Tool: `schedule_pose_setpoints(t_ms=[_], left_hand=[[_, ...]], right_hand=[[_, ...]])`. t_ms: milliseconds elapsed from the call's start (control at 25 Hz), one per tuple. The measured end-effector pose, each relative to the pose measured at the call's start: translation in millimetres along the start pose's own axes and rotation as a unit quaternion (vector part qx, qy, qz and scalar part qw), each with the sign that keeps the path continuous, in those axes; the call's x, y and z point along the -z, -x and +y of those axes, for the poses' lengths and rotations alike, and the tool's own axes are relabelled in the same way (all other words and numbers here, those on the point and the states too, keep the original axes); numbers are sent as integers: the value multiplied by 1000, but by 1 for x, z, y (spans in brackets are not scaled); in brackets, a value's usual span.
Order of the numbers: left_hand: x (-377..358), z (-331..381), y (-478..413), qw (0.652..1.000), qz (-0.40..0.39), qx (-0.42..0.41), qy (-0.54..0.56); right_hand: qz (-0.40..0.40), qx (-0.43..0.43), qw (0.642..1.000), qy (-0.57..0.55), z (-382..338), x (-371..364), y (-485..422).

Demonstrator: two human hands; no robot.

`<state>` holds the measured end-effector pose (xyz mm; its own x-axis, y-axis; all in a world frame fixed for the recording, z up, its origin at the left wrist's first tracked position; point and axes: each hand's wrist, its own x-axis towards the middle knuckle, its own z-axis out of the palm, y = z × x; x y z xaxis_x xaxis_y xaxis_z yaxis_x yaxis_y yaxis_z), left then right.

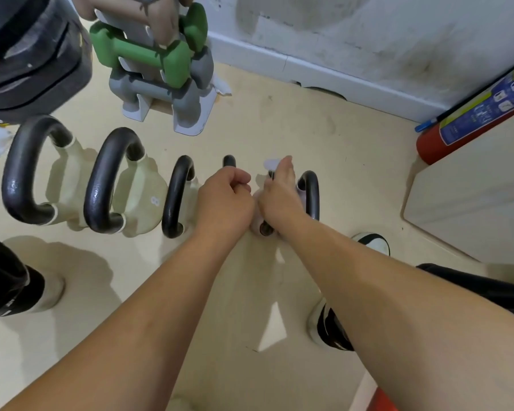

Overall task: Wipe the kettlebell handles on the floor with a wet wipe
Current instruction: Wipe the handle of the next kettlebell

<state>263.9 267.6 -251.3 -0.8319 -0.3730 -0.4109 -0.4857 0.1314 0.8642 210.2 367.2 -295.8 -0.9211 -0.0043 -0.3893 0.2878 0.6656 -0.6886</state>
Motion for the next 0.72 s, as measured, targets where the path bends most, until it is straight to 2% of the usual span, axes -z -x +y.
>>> schedule_pose_setpoints(t_ms=[80, 200, 280, 400, 480, 600, 640, 720], left_hand=[[2, 1, -4, 1000, -13, 2, -2], [-3, 3, -3, 999, -34, 16, -17], [-5, 2, -3, 999, -29, 13, -31], [-7, 5, -7, 999, -25, -4, -33], [-9, 9, -3, 998, -48, -6, -47], [-11, 9, -2, 996, -89, 3, -27], [-10, 8, -1, 995, -95, 4, -19], [-9, 5, -4, 995, -94, 16, 11]], right_hand=[[11, -58, 995, -86, 1, -3, -2], [52, -49, 986, -149, 3, -12, 20], [32, -46, 980, -192, 9, -21, 44], [20, -122, 958, -259, 5, -16, 35], [32, -182, 959, -214, -6, -9, 4], [-11, -251, 963, -101, -33, 2, -46], [-18, -257, 965, -52, -39, 4, -55], [-35, -207, 977, 42, -37, 5, -57]])
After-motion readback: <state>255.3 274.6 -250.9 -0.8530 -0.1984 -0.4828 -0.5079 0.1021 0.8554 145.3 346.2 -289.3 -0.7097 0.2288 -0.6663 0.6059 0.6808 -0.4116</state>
